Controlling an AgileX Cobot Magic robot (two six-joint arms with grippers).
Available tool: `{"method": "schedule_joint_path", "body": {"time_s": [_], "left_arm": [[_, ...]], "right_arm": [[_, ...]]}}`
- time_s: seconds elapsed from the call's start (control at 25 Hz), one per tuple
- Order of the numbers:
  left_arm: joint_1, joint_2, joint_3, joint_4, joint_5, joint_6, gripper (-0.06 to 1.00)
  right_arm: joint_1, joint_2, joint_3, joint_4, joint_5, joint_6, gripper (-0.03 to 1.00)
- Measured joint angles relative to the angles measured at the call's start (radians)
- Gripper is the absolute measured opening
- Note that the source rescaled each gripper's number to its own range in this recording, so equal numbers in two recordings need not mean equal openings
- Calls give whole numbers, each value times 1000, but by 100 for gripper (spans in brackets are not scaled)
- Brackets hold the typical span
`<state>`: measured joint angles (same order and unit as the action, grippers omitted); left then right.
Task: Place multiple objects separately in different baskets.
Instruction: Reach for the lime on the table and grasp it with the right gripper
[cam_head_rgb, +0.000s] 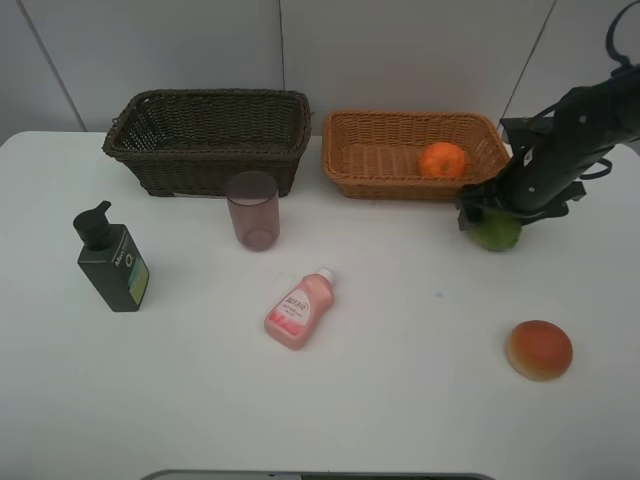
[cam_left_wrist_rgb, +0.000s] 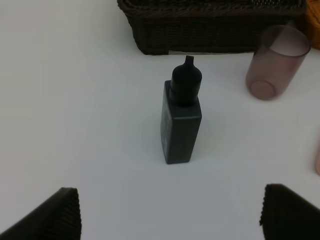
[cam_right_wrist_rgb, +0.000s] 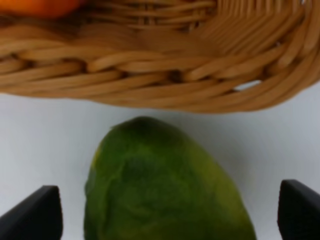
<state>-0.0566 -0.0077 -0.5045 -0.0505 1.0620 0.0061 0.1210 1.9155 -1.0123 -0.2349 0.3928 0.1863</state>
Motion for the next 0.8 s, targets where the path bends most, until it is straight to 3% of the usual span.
{"method": "schedule_joint_path", "body": {"time_s": [0.36,0.44,0.56,0.8], "left_arm": [[0,0,0,0,0,0,92],[0,0,0,0,0,0,92],[0,0,0,0,0,0,92],[0,0,0,0,0,0,92]], "right_arm": [[0,25,0,0,-7,4,81],[0,36,0,0,-5,4,64],[0,37,0,0,-9,6,6],[0,37,0,0,-6,7,6]]}}
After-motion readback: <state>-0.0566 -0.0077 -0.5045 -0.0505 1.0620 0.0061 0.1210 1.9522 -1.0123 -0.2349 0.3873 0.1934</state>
